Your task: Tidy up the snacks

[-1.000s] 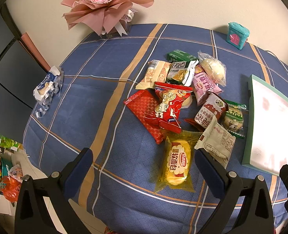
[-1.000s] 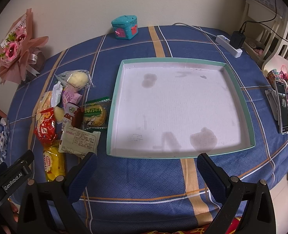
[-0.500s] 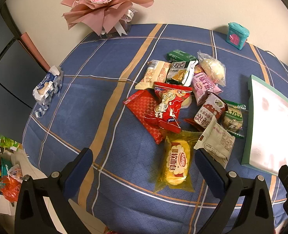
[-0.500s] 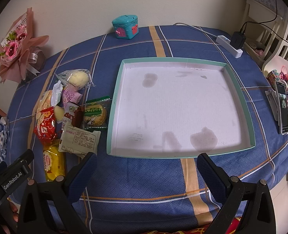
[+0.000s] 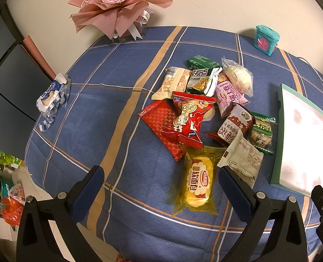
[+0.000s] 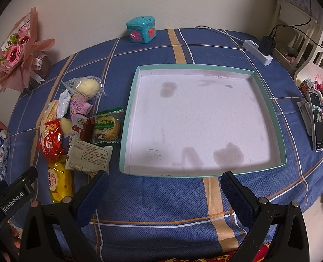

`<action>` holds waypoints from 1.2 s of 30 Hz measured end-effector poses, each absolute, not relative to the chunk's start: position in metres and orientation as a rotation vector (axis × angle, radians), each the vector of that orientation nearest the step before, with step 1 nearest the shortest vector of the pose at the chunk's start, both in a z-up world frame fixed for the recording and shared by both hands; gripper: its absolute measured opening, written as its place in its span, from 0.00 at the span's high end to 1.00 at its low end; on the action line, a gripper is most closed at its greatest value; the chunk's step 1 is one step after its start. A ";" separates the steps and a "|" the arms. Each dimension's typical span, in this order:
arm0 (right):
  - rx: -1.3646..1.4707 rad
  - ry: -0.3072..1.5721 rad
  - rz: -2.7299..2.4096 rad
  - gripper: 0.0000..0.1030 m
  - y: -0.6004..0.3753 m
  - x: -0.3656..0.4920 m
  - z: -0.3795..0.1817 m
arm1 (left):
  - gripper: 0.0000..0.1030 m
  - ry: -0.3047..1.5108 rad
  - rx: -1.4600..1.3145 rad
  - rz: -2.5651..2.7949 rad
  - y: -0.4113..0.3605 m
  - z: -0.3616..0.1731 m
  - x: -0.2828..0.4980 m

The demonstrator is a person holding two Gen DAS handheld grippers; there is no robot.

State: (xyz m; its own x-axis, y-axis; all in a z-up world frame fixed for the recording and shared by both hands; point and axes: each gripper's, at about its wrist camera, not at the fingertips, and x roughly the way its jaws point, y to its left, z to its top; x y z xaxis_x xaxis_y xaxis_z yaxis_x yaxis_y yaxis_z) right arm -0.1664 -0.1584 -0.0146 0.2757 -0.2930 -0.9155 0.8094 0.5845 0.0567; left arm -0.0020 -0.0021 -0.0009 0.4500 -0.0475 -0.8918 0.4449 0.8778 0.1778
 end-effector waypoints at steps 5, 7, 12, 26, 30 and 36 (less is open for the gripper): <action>0.580 1.035 -0.770 0.00 -0.154 -0.162 -0.014 | 0.00 1.087 0.361 -0.324 0.006 0.003 0.006; 0.588 1.034 -0.713 0.00 -0.149 -0.155 -0.015 | 0.00 1.090 0.328 -0.310 0.015 0.005 0.013; 0.578 1.070 -0.581 0.00 -0.132 -0.127 -0.023 | 0.00 1.139 0.258 -0.284 0.039 -0.001 0.034; 0.388 1.192 -0.456 0.00 -0.110 -0.064 -0.051 | 0.00 1.262 0.162 -0.387 0.040 -0.029 0.046; 0.336 1.179 -0.409 0.01 -0.108 -0.055 -0.053 | 0.00 1.276 0.142 -0.412 0.035 -0.035 0.047; 0.297 1.194 -0.364 0.08 -0.109 -0.038 -0.068 | 0.00 1.265 0.102 -0.405 0.036 -0.036 0.052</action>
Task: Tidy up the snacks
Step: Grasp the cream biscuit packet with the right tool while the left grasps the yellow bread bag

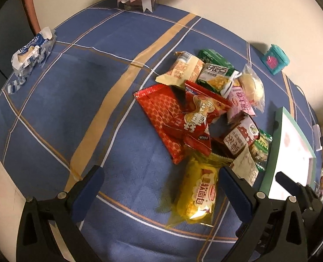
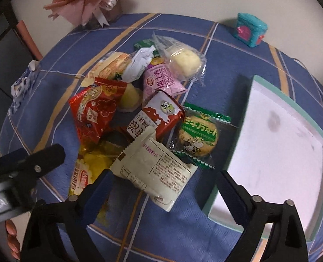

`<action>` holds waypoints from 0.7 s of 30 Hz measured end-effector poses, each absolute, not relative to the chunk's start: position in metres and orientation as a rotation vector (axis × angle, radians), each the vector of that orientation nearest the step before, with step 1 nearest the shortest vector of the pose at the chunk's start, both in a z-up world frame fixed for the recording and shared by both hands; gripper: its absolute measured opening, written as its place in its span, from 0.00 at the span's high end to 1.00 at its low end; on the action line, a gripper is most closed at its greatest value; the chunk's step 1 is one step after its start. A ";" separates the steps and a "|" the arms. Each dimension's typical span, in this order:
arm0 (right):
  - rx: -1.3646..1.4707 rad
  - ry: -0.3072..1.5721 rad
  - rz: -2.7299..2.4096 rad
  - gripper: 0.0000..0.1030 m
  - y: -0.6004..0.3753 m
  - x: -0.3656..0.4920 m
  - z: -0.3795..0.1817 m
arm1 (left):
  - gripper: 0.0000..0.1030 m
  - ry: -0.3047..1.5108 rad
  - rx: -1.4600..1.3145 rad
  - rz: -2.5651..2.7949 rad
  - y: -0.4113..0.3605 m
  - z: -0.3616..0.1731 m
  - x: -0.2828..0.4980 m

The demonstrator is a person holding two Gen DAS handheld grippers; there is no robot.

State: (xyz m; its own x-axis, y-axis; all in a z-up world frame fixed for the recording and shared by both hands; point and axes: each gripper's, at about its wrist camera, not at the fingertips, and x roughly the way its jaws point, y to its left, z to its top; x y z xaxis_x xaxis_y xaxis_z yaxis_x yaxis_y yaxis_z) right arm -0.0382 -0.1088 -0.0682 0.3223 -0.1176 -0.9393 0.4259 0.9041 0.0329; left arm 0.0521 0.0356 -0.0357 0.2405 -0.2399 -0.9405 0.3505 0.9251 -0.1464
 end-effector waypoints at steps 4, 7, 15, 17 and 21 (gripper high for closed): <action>0.297 1.213 -0.328 0.10 -0.108 -0.030 -0.080 | 0.00 1.296 0.119 -0.402 0.031 -0.044 0.056; 0.305 1.226 -0.307 0.12 -0.109 -0.027 -0.088 | 0.00 1.329 0.143 -0.404 0.026 -0.051 0.056; 0.305 1.254 -0.305 0.26 -0.105 -0.018 -0.105 | 0.00 1.377 0.159 -0.396 0.016 -0.059 0.060; 0.314 1.253 -0.317 0.32 -0.106 -0.023 -0.105 | 0.00 1.386 0.159 -0.392 0.012 -0.061 0.060; 0.359 1.244 -0.324 0.38 -0.106 -0.030 -0.105 | 0.00 1.395 0.181 -0.391 0.003 -0.061 0.052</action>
